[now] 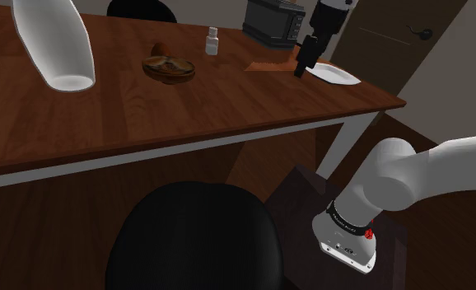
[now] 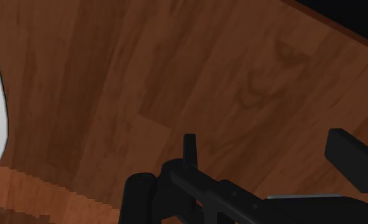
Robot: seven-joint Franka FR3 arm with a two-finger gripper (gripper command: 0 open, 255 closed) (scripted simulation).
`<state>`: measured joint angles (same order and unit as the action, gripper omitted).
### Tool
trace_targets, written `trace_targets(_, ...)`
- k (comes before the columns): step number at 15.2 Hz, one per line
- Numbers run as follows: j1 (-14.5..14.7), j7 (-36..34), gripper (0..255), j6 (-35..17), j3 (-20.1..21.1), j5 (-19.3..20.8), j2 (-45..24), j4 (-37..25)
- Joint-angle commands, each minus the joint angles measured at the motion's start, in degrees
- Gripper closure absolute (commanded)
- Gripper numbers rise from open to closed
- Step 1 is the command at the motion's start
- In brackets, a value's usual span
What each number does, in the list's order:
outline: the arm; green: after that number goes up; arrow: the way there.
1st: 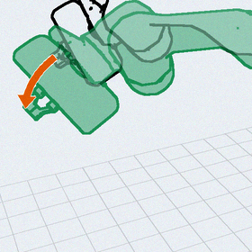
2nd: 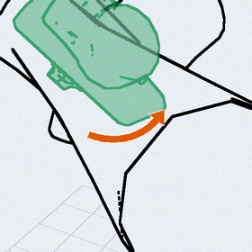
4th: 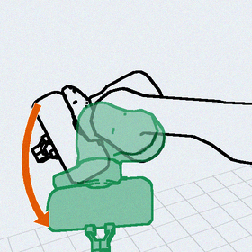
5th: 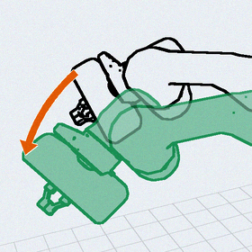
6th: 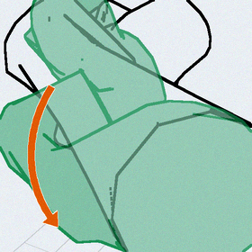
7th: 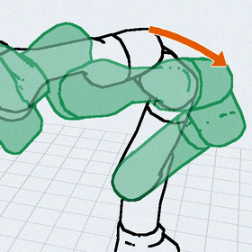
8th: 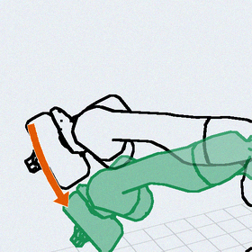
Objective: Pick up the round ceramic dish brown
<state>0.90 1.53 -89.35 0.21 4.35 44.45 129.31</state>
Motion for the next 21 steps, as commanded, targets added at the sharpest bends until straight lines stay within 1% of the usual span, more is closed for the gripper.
trace_targets(1,0.0,0.0,0,0.0,0.0,0.0,0.0,0.0)
trace_targets(6,-1.46,-16.25,0,-9.58,4.02,-10.37,4.2,8.02)
trace_targets(12,-2.95,-34.81,0,-24.7,11.28,-22.33,5.53,14.62)
trace_targets(17,-5.11,-49.65,0,-39.3,19.21,-31.03,2.68,16.34)
trace_targets(21,-8.7,-61.62,0,-51.1,26.56,-36.09,-1.74,14.94)
